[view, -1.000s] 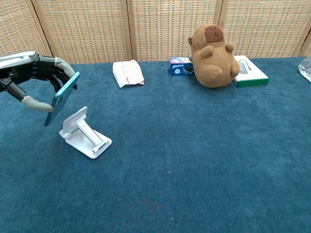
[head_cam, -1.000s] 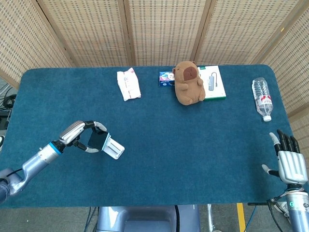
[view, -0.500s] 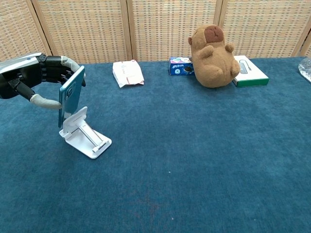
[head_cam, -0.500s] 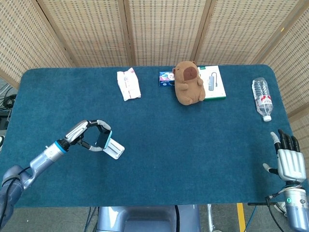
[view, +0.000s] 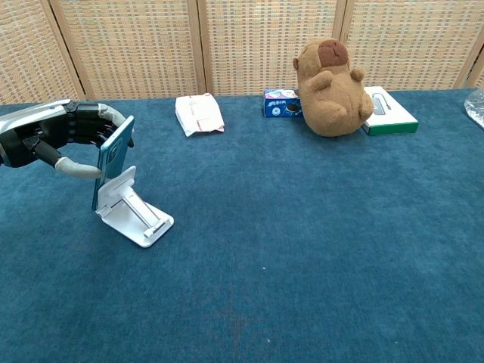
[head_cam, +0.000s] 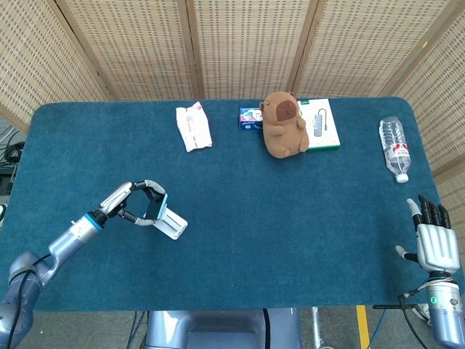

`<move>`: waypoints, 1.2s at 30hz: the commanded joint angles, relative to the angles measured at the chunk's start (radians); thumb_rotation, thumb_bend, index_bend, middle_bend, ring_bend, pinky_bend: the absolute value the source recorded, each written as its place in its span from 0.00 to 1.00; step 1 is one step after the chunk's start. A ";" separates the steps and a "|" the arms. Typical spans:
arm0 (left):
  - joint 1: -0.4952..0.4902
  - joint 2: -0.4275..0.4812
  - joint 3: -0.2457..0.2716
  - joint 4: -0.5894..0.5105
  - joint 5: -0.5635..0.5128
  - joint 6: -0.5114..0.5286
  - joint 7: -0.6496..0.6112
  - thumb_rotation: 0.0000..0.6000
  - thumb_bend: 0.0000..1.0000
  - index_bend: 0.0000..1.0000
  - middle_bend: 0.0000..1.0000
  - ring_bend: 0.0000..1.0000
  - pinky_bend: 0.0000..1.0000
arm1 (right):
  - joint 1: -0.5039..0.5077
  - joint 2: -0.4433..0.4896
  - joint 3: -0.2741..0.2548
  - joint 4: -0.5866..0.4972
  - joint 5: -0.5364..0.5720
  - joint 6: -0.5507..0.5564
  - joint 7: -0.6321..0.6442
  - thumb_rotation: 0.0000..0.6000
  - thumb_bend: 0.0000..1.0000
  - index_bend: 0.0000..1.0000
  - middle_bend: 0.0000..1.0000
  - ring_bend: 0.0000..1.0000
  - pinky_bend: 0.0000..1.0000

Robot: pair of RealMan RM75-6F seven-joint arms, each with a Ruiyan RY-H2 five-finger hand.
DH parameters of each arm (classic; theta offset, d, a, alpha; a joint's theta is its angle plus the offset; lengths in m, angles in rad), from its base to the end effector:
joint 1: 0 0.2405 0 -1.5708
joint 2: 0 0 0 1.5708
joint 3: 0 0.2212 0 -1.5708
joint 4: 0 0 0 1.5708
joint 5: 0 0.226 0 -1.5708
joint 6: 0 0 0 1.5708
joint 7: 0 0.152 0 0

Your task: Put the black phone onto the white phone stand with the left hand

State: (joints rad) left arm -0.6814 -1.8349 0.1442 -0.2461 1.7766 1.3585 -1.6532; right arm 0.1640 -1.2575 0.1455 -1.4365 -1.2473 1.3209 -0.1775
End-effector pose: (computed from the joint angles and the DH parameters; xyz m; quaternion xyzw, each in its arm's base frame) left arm -0.2429 0.3652 0.0110 -0.6160 -0.5695 -0.5335 0.1077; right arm -0.3262 -0.2315 0.1131 0.5710 -0.3929 0.2915 0.6592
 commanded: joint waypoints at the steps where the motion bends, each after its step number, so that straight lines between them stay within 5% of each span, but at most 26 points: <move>1: -0.004 -0.005 0.006 0.005 0.000 -0.003 -0.004 1.00 0.04 0.49 0.42 0.44 0.41 | 0.000 0.000 0.000 0.000 0.001 0.000 -0.001 1.00 0.00 0.07 0.00 0.00 0.00; 36: -0.042 -0.023 0.051 0.046 0.001 0.006 -0.089 1.00 0.04 0.49 0.42 0.44 0.41 | 0.005 -0.034 0.010 0.021 0.055 -0.004 -0.070 1.00 0.00 0.07 0.00 0.00 0.00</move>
State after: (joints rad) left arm -0.7215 -1.8578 0.1920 -0.2023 1.7750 1.3671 -1.7389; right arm 0.1683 -1.2876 0.1541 -1.4188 -1.1970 1.3174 -0.2420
